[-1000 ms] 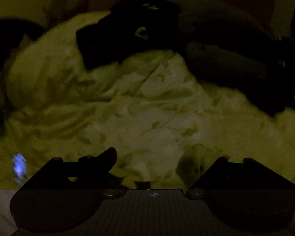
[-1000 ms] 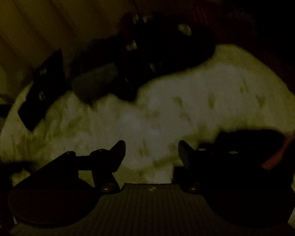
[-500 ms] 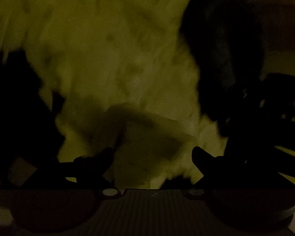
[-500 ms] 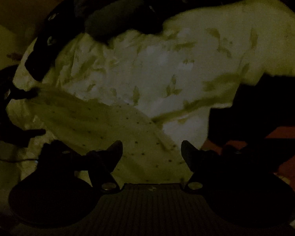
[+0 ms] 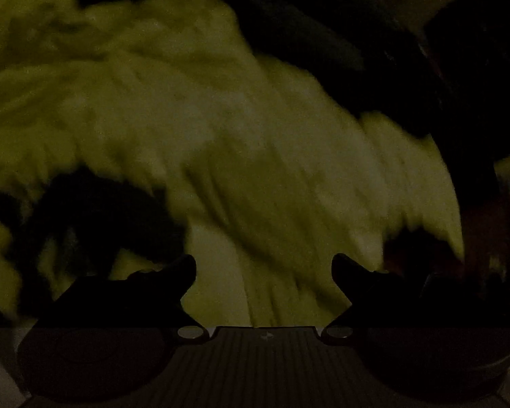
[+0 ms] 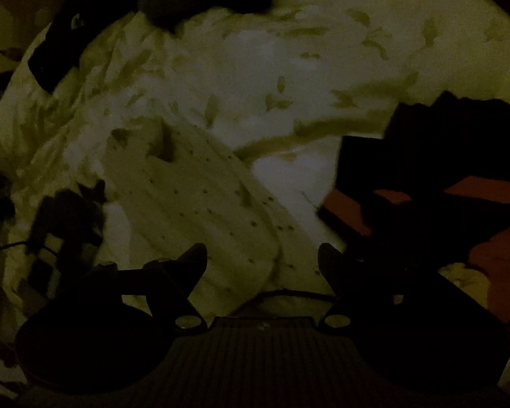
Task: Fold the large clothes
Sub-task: 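Lower the shirt onto the duvet with both grippers and release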
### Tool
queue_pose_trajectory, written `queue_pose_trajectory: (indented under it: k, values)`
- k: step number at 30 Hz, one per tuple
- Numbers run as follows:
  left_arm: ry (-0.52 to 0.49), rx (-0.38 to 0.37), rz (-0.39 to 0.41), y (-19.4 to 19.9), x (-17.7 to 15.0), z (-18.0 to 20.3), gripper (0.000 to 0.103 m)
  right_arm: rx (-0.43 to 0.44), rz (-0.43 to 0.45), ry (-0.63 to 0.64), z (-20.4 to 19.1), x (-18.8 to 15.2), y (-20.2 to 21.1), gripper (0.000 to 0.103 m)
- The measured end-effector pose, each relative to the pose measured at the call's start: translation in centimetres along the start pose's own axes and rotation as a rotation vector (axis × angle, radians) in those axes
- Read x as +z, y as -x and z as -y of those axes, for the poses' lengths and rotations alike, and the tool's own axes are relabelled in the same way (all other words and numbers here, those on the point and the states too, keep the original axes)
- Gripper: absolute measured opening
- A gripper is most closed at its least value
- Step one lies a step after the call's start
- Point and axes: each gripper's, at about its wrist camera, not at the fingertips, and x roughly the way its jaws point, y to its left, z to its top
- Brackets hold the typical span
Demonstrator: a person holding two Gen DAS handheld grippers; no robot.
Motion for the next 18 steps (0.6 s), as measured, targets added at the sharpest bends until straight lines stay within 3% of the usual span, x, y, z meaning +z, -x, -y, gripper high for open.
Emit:
queue_pose_trajectory:
  k: [4, 7, 9, 11, 15, 18]
  values:
    - [-0.168, 0.085, -0.045, -2.3, -9.4, 3.9, 0.103, -0.04, 0.034, 0.045, 1.1, -1.6, 1.8, 0.076]
    - [-0.326, 0.18, -0.057, -4.1, -13.4, 5.6, 0.103, -0.084, 0.08, 0.082, 1.9, -2.3, 4.0, 0.076]
    - [-0.356, 0.216, -0.048, -5.2, -14.7, 6.5, 0.103, -0.108, 0.112, 0.095, 2.4, -2.4, 5.5, 0.076]
    - [-0.39, 0.203, -0.047, -6.8, -14.9, 7.5, 0.103, -0.127, 0.142, 0.104, 2.9, -2.5, 7.1, 0.077]
    - [-0.555, 0.307, -0.06, -11.3, -15.0, 9.8, 0.103, -0.139, 0.144, 0.101, 3.2, -2.6, 8.7, 0.079]
    - [-0.579, 0.367, -0.1, -13.7, -15.7, 9.9, 0.099, -0.138, 0.152, 0.102, 2.8, -3.3, 9.0, 0.079]
